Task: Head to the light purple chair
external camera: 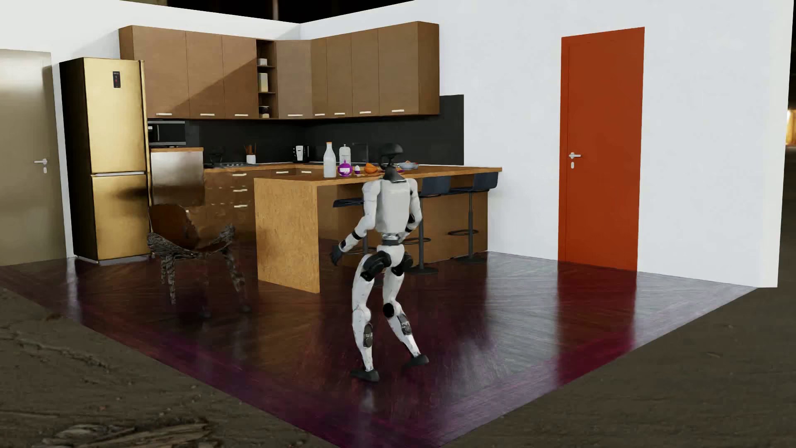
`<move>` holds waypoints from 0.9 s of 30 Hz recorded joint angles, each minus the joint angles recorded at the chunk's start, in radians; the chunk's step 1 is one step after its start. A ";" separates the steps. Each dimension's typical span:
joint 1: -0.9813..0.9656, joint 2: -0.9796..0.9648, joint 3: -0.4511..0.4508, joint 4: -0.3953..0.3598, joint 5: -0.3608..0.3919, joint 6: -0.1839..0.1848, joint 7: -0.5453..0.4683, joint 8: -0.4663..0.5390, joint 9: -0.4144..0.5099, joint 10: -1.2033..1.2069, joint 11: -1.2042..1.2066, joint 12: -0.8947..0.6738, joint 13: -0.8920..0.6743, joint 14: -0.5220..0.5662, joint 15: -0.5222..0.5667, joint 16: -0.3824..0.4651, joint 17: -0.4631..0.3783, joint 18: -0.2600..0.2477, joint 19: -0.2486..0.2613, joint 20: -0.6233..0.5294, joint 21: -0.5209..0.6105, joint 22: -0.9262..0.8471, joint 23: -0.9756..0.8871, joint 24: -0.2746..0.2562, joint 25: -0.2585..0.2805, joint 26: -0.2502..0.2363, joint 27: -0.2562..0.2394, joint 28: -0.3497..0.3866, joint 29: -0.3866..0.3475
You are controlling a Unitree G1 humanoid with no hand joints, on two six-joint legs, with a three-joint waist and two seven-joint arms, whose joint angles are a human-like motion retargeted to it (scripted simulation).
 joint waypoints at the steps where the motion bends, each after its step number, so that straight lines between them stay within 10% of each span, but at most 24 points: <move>1: 0.011 -0.021 -0.007 -0.001 -0.019 0.002 -0.001 -0.009 0.001 0.022 -0.050 0.023 0.029 -0.024 -0.087 0.022 0.014 0.005 -0.019 0.016 0.005 0.028 0.044 -0.011 -0.015 -0.015 0.002 -0.002 0.019; 2: -0.002 -0.052 -0.002 0.000 -0.055 0.003 0.003 0.010 0.013 0.079 -0.201 0.025 0.060 -0.065 -0.230 0.018 0.013 0.000 -0.132 0.006 0.002 0.004 0.064 -0.028 -0.038 -0.004 0.021 0.005 0.044; 3: -0.012 -0.051 -0.012 0.007 -0.081 0.014 0.000 -0.004 0.018 0.131 -0.209 0.023 0.072 -0.123 -0.170 0.007 0.013 -0.011 0.110 -0.024 -0.021 0.003 0.101 -0.037 -0.054 0.019 0.052 0.022 0.069; 6: -0.017 -0.014 -0.001 0.033 -0.047 0.078 -0.020 -0.020 0.034 0.227 -0.211 0.025 0.065 -0.216 -0.177 -0.040 -0.001 -0.036 0.025 -0.036 0.017 -0.004 0.113 -0.002 -0.031 0.103 0.140 0.061 0.076; 9: -0.028 0.042 0.037 0.045 -0.038 0.120 -0.014 -0.021 0.061 0.280 -0.197 0.085 -0.004 -0.275 -0.249 -0.039 -0.003 -0.009 0.036 0.016 0.048 0.028 0.079 0.025 0.068 0.073 0.083 0.047 -0.007; 12: 0.053 -0.069 0.024 0.043 -0.019 0.068 -0.017 0.013 0.102 0.243 0.097 0.107 -0.044 -0.327 -0.074 0.031 0.068 -0.013 -0.055 0.052 0.071 0.057 0.067 -0.022 0.122 0.069 -0.011 0.067 -0.065; 15: 0.051 -0.207 -0.042 0.043 -0.075 -0.036 0.000 -0.035 0.121 0.385 -0.043 0.018 0.033 -0.259 -0.080 0.002 0.017 -0.045 -0.197 0.017 0.033 -0.001 0.033 -0.055 0.078 0.060 0.040 0.097 -0.001; 16: -0.039 -0.168 -0.040 0.044 -0.092 -0.057 -0.005 -0.027 0.127 0.601 -0.122 -0.052 0.068 -0.111 -0.114 -0.028 -0.019 -0.066 0.045 -0.013 0.034 0.014 0.108 -0.038 0.037 0.078 0.052 0.085 0.002; 19: -0.199 -0.051 -0.001 0.068 -0.053 0.002 -0.039 -0.039 0.112 0.456 -0.155 -0.005 0.065 -0.166 -0.176 -0.056 0.015 -0.116 0.047 0.000 0.047 0.019 0.074 0.000 0.020 0.073 0.138 0.010 -0.068; 21: -0.195 -0.122 0.005 0.069 -0.037 0.026 -0.040 -0.008 0.113 0.327 0.097 0.001 0.028 -0.106 -0.076 0.027 0.071 -0.011 -0.009 0.027 0.064 0.062 0.030 0.009 0.042 0.037 0.111 -0.021 -0.083; 23: -0.132 -0.226 -0.028 0.065 -0.033 0.001 -0.034 -0.008 0.060 0.275 0.174 0.033 0.053 -0.130 -0.013 0.081 0.050 -0.018 -0.119 0.039 0.067 0.070 0.050 -0.002 0.073 -0.008 0.072 0.014 -0.006; 26: -0.020 -0.228 -0.059 0.060 -0.082 -0.062 -0.008 0.007 0.015 0.199 -0.145 -0.032 0.064 -0.172 -0.183 0.016 0.017 -0.039 -0.065 -0.023 -0.013 -0.032 0.018 -0.042 0.091 0.057 0.122 0.079 0.077; 27: -0.025 -0.177 -0.066 0.071 -0.085 -0.047 -0.021 -0.003 0.015 0.274 -0.217 -0.058 0.057 -0.202 0.009 -0.024 -0.023 -0.045 0.102 -0.025 -0.014 -0.025 0.088 -0.042 0.084 0.076 0.115 0.082 0.072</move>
